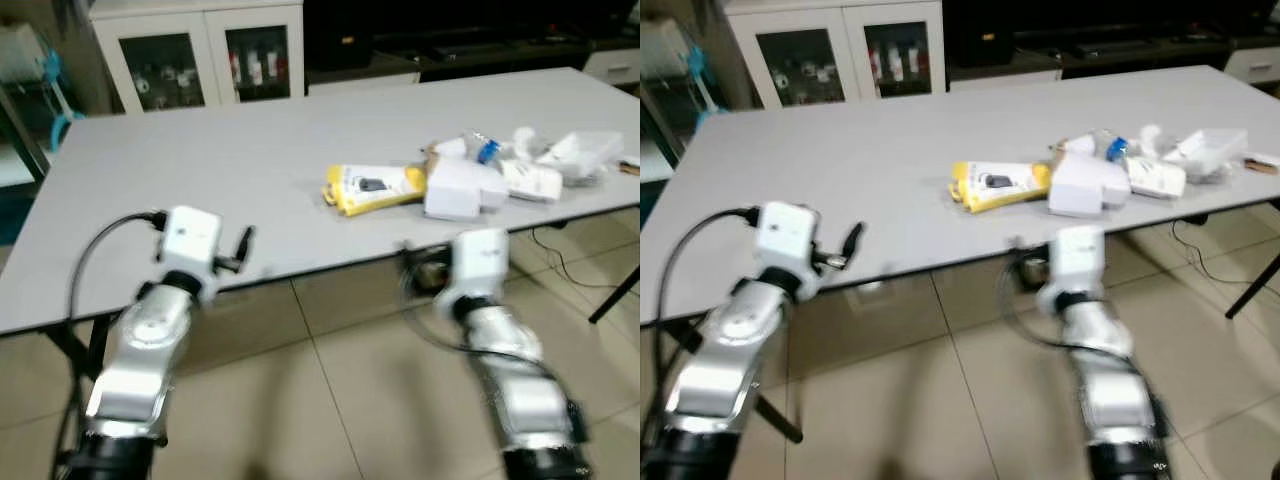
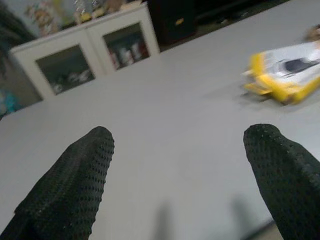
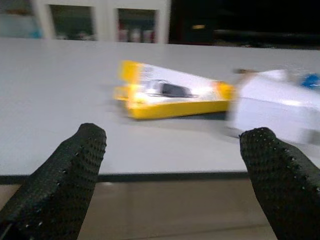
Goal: Picking trash to rubbish bin
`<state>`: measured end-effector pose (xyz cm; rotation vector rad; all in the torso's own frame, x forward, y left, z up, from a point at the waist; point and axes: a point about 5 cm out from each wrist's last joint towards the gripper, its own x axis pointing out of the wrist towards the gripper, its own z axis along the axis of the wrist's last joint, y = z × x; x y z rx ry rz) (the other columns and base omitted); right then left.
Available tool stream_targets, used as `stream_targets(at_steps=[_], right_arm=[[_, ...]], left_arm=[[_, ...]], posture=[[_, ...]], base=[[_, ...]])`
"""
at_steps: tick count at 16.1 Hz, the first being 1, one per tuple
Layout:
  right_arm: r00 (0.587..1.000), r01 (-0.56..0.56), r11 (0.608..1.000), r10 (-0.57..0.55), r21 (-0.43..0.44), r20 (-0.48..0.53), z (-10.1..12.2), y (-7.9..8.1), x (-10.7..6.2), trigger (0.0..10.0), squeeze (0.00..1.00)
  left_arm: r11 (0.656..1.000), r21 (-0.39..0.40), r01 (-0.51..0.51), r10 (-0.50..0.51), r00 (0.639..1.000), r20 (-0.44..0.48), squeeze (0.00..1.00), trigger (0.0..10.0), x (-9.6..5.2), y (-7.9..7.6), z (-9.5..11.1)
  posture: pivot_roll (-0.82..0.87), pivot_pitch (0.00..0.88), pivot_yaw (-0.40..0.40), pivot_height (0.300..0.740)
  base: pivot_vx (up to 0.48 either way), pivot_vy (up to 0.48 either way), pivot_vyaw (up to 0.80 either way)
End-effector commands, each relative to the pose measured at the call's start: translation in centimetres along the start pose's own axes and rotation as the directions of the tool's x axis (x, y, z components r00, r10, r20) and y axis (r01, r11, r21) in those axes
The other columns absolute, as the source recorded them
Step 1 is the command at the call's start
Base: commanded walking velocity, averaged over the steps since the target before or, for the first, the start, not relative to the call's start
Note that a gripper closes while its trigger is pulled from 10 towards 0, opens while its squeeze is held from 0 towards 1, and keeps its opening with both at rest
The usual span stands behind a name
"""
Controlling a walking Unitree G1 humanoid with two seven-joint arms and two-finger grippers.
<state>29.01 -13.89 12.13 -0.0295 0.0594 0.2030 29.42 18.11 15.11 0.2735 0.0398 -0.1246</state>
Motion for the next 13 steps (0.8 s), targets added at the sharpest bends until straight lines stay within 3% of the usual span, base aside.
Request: stream_targets(at_steps=[1, 6, 13], right_arm=[[0.999, 0.038, 0.999, -0.037, 0.022, -0.02, -0.2, -1.0, -0.5, 10.0, 0.0], [0.999, 0.045, 0.999, -0.045, 0.012, -0.02, -0.2, -1.2, -0.7, 10.0, 0.0], [0.999, 0.027, 1.0, -0.027, -0.011, -0.027, -0.2, -1.0, -1.0, 10.0, 0.0]], left_arm=[[1.0, 0.001, 0.015, -0.015, 1.0, 0.017, 0.0, 10.0, 0.3, -0.4, 0.4], [1.0, -0.012, 0.012, -0.012, 1.0, 0.01, 0.0, 10.0, 0.6, -0.3, 0.2], [1.0, -0.026, -0.002, 0.002, 1.0, 0.001, 0.0, 10.0, 1.4, 0.1, -0.3]], posture=[[-0.04, 0.0, 0.018, 0.74], [-0.05, 0.0, 0.019, 0.74], [-0.05, 0.0, 0.014, 0.74]], base=[[0.345, 0.0, 0.0], [0.349, 0.0, -0.58], [0.347, 0.0, 0.0]])
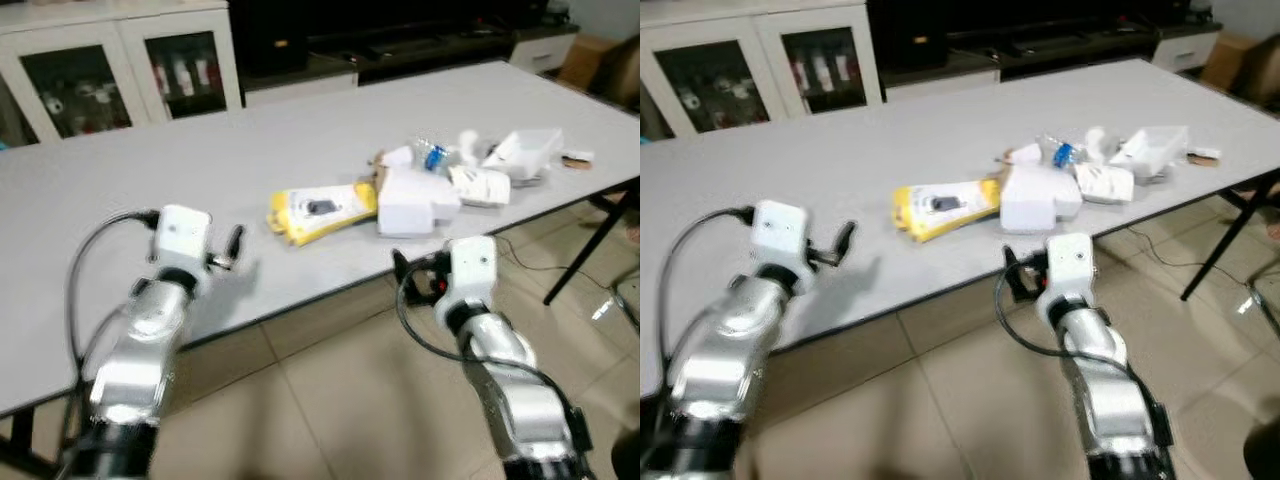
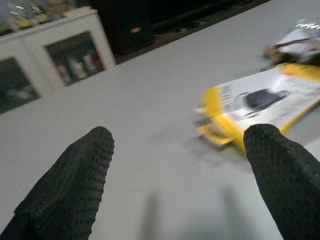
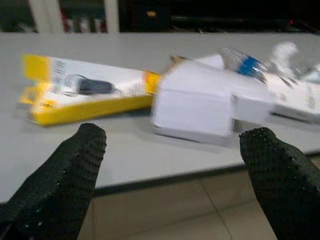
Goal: Picking trash to rubbish bin
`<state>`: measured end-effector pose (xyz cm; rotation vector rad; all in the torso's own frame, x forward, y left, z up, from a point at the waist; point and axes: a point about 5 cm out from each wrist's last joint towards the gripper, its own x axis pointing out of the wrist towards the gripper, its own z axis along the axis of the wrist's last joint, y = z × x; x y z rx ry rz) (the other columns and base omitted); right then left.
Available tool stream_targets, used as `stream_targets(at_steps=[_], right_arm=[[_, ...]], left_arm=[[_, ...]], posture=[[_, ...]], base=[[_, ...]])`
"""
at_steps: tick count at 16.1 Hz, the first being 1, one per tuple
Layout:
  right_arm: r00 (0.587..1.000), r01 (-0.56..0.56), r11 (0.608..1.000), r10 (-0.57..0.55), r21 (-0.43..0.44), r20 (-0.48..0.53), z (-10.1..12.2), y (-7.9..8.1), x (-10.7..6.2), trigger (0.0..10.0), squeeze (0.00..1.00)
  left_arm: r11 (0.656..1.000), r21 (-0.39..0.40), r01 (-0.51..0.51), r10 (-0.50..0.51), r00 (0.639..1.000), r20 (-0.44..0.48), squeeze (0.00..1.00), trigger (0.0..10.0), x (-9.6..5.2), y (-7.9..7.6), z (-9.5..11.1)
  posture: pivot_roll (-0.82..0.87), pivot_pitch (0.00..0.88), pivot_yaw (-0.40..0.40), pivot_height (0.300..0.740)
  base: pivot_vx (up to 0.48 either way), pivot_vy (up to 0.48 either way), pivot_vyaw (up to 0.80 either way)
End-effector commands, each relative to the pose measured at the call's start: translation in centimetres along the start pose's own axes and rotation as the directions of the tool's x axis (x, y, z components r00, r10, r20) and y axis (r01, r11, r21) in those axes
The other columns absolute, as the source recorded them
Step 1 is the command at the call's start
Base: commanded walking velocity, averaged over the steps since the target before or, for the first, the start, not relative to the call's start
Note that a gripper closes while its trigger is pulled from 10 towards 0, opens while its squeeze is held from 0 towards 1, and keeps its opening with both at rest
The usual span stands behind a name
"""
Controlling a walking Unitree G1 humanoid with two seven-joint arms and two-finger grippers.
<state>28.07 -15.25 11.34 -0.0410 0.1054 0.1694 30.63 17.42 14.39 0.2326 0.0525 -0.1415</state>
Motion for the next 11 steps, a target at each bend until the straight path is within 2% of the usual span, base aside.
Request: stream_targets(at_steps=[1, 3, 6, 11], right_arm=[[1.0, -0.007, 1.0, 0.007, 0.002, 0.01, 0.5, 0.2, 0.0, 10.0, 0.0], [1.0, 0.006, 1.0, -0.006, 0.029, -0.007, 0.3, 0.2, -0.1, 10.0, 0.0], [1.0, 0.005, 1.0, -0.005, 0.009, -0.006, 0.3, 0.0, -0.2, 10.0, 0.0], [1.0, 0.002, 1.0, -0.002, -0.013, -0.001, 0.3, 0.2, -0.3, 10.0, 0.0]], left_arm=[[1.0, 0.01, -0.016, 0.016, 1.0, 0.008, 0.0, 10.0, 0.1, 0.8, 0.2], [1.0, -0.005, -0.013, 0.013, 1.0, 0.007, 0.0, 10.0, 0.2, 0.7, 0.0], [1.0, -0.019, -0.009, 0.009, 1.0, 0.004, 0.0, 10.0, 0.6, 0.6, -0.1], [1.0, -0.024, 0.002, -0.002, 1.0, 0.012, 0.0, 10.0, 1.2, 0.5, 0.0]], posture=[[-0.05, 0.0, 0.013, 0.74], [-0.05, 0.0, 0.012, 0.74], [-0.05, 0.0, 0.007, 0.74], [-0.06, 0.0, 0.015, 0.74]], base=[[0.349, 0.0, 0.0], [0.341, 0.0, 0.0], [0.347, 0.0, -0.76], [0.347, 0.0, 0.0]])
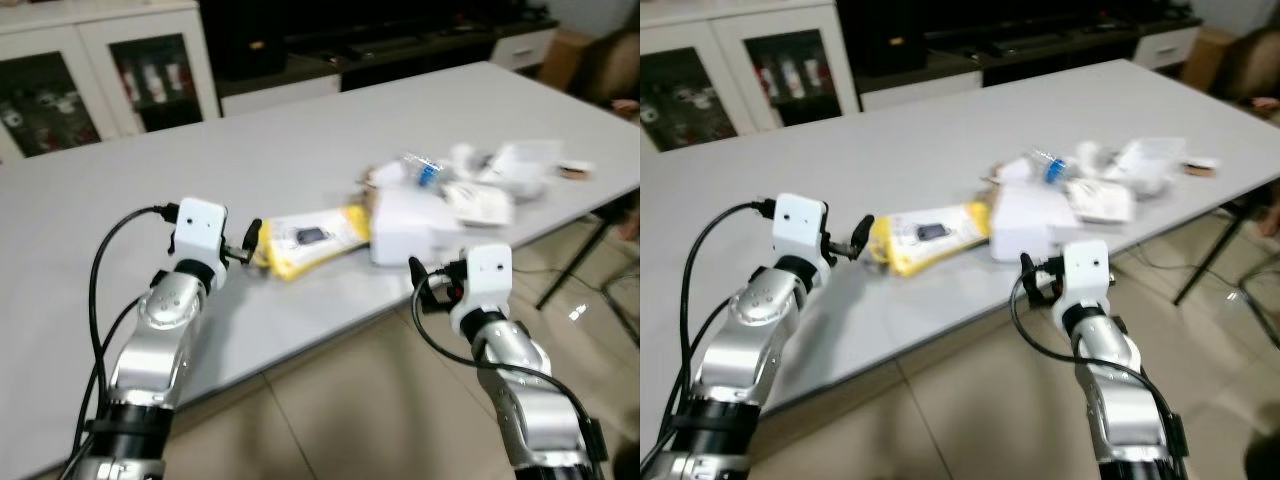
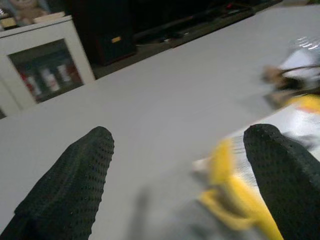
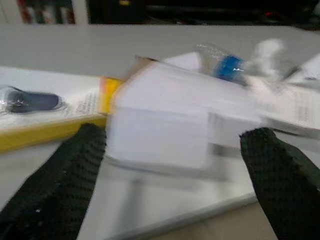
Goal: Picking trash to rubbish bin
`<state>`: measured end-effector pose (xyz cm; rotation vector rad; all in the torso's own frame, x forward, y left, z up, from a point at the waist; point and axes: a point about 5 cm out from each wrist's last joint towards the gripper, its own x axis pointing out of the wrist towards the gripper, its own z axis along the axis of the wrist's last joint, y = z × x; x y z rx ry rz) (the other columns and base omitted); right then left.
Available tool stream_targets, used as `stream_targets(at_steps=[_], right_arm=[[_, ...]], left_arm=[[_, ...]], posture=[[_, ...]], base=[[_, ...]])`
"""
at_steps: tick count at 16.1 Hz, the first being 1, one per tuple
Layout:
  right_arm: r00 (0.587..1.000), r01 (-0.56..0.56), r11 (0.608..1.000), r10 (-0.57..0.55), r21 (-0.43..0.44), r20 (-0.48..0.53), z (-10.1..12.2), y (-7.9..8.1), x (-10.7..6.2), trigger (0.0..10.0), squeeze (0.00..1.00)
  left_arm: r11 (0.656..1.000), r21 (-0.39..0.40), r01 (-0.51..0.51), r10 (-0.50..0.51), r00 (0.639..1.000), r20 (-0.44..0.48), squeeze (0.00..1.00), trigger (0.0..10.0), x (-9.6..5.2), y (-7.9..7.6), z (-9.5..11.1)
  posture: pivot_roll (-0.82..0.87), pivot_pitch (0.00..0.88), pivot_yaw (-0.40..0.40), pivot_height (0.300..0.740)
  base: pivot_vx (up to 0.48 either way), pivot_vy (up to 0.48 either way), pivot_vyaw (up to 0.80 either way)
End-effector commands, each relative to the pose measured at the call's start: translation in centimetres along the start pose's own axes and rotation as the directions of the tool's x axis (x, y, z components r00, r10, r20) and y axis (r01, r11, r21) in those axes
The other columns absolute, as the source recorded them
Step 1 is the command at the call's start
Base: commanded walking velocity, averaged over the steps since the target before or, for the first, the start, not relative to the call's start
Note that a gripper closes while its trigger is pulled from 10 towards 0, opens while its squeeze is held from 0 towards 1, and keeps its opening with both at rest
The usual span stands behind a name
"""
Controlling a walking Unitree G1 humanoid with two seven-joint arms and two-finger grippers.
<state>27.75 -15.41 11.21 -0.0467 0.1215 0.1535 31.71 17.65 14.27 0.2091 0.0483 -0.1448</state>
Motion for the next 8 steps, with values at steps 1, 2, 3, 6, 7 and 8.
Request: stream_targets(at_steps=[1, 2, 3, 6, 7, 8], right_arm=[[1.0, -0.013, 1.0, 0.013, -0.009, 0.016, 0.5, 0.3, 0.0, 10.0, 0.0], [1.0, -0.006, 1.0, 0.006, -0.009, 0.014, 0.3, 0.2, -0.3, 10.0, 0.0], [1.0, -0.003, 1.0, 0.003, -0.008, 0.012, 0.2, 0.2, -0.4, 10.0, 0.0], [1.0, 0.005, 1.0, -0.005, -0.004, 0.009, 0.0, 0.4, -0.9, 10.0, 0.0], [1.0, 0.006, 1.0, -0.006, 0.0, 0.007, -0.1, 0.5, -1.2, 10.0, 0.0], [1.0, 0.005, 1.0, -0.005, 0.001, 0.006, -0.2, 0.6, -1.3, 10.0, 0.0]], left_arm=[[1.0, 0.0, 0.001, -0.001, 1.0, 0.006, 0.0, 10.0, 0.2, 0.1, 0.1], [1.0, 0.0, 0.008, -0.008, 1.0, 0.005, 0.0, 10.0, 0.2, 0.0, 0.0], [1.0, -0.003, 0.014, -0.014, 1.0, 0.002, 0.0, 10.0, 0.3, 0.0, -0.1], [0.997, -0.061, 0.043, -0.044, 0.999, -0.018, 0.0, 10.0, 0.8, -0.3, -0.6], [0.988, -0.135, 0.069, -0.071, 0.997, -0.008, 1.0, 10.0, 1.0, -0.4, -1.0], [0.981, -0.175, 0.086, -0.086, 0.996, 0.006, 1.0, 10.0, 1.2, -0.4, -1.0]], posture=[[-0.06, 0.0, 0.015, 0.74], [-0.06, 0.0, 0.021, 0.74], [-0.07, 0.0, 0.024, 0.74], [-0.07, 0.0, 0.032, 0.74], [-0.08, 0.0, 0.038, 0.74], [-0.08, 0.0, 0.04, 0.74]], base=[[0.345, 0.0, 0.0], [0.349, 0.0, 0.0], [0.349, 0.0, 0.0], [0.107, 0.0, 0.0], [0.0, 0.0, 0.0], [0.0, 0.0, 0.0]])
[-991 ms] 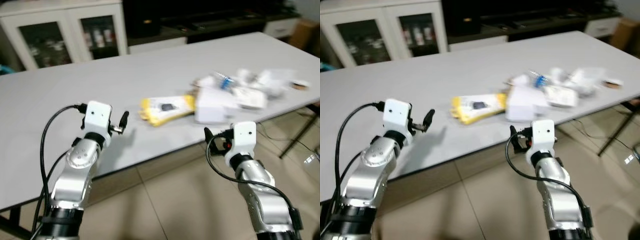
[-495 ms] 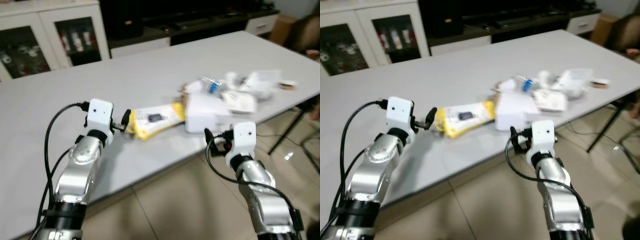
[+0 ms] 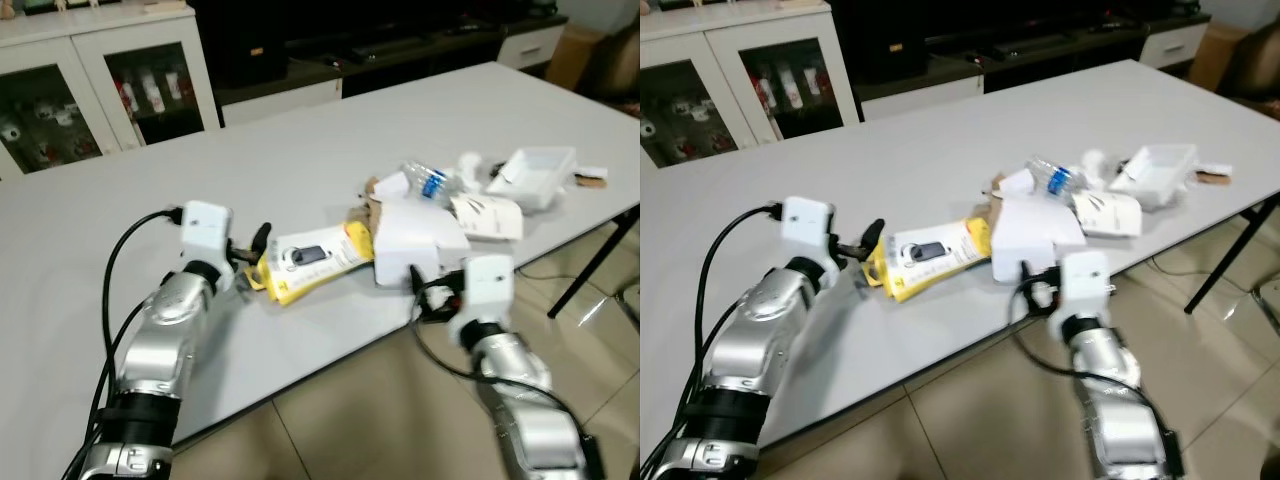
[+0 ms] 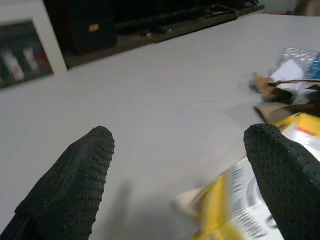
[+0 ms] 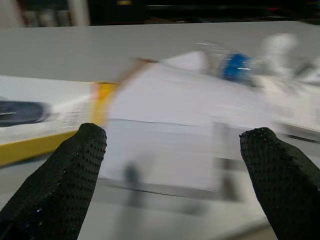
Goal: Picking trash to rubbish bin
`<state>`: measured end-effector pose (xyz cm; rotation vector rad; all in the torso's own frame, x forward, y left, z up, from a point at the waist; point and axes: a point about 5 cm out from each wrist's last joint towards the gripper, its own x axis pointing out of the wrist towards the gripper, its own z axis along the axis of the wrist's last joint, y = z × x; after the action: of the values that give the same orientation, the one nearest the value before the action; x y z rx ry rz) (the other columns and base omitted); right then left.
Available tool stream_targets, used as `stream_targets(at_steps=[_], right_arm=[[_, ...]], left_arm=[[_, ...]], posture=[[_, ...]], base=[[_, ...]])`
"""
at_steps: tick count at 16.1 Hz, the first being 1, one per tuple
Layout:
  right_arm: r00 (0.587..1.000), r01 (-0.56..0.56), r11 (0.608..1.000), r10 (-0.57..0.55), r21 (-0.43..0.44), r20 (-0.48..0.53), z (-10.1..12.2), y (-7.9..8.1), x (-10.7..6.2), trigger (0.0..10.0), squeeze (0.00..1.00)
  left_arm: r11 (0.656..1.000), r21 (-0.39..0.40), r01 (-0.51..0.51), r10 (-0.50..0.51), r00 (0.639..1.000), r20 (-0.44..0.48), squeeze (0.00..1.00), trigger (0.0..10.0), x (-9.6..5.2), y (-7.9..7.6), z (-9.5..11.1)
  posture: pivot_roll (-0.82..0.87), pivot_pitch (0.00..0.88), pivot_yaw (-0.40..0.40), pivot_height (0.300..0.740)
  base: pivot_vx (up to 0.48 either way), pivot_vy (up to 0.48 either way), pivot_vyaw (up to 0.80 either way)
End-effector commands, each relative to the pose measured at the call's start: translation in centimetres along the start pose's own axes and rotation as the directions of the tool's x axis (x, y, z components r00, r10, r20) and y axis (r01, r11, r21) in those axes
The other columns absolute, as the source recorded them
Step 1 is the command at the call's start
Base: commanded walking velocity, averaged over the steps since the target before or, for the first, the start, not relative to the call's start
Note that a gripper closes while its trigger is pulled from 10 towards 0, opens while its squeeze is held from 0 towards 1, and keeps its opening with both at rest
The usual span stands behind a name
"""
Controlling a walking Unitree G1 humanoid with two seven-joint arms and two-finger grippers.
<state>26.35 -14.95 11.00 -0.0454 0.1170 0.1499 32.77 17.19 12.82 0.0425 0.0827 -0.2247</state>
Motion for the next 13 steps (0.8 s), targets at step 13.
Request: stream_targets(at_steps=[13], right_arm=[[1.0, 0.022, 0.999, -0.022, 0.047, 0.002, 0.2, -0.1, -2.9, 10.0, 0.0]], left_arm=[[0.957, -0.29, -0.019, 0.002, 0.998, -0.059, 1.0, 10.0, 2.4, 2.6, -3.4]], posture=[[-0.16, 0.055, 0.059, 0.74]], base=[[0.0, 0.0, 0.0]])
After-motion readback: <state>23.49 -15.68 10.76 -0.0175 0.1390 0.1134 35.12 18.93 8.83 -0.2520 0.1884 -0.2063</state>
